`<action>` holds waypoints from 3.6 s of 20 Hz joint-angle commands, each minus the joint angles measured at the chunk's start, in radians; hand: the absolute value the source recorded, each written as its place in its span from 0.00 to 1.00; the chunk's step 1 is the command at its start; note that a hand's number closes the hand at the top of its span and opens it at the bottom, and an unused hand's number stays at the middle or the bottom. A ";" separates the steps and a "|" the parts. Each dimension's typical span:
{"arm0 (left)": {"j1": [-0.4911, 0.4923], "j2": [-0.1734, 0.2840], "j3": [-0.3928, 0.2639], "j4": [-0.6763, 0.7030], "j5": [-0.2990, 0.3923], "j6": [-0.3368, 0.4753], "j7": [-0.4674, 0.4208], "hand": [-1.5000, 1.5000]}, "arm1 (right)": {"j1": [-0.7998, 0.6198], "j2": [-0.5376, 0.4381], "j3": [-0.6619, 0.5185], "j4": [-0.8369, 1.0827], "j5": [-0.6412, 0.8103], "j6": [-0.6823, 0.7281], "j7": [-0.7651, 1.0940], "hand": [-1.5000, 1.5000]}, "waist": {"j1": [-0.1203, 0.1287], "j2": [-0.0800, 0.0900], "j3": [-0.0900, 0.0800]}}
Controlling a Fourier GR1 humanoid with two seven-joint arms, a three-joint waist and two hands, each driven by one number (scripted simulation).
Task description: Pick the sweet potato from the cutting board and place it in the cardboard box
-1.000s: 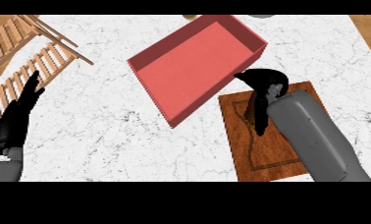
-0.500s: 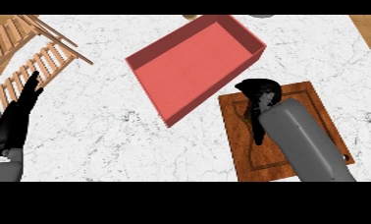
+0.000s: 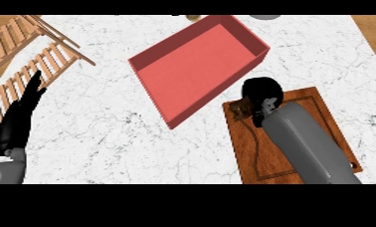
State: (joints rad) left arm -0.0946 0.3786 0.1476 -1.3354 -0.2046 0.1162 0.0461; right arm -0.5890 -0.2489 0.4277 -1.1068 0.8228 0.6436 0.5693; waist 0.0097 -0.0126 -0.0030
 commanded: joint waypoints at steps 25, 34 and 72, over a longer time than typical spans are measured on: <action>-0.026 -0.001 0.041 -0.030 -0.010 -0.021 0.060 0.50 | 0.250 -0.239 -0.301 -0.643 0.034 -0.597 -0.341 1.00 | -0.018 0.010 0.003; -0.030 -0.037 0.015 -0.021 -0.033 -0.025 0.044 0.50 | -0.054 -0.050 -0.315 -0.510 -0.086 -0.476 -0.252 1.00 | 0.003 0.015 0.003; -0.092 -0.059 -0.003 -0.024 -0.076 -0.040 0.057 0.50 | -0.740 0.238 -0.660 0.829 -0.143 -1.036 -0.466 0.00 | 0.069 0.043 0.003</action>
State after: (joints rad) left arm -0.1758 0.3287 0.1529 -1.3465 -0.2697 0.0670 0.0837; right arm -1.3140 -0.0152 -0.2027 -0.3030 0.7004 -0.3481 0.1642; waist 0.0778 0.0295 0.0017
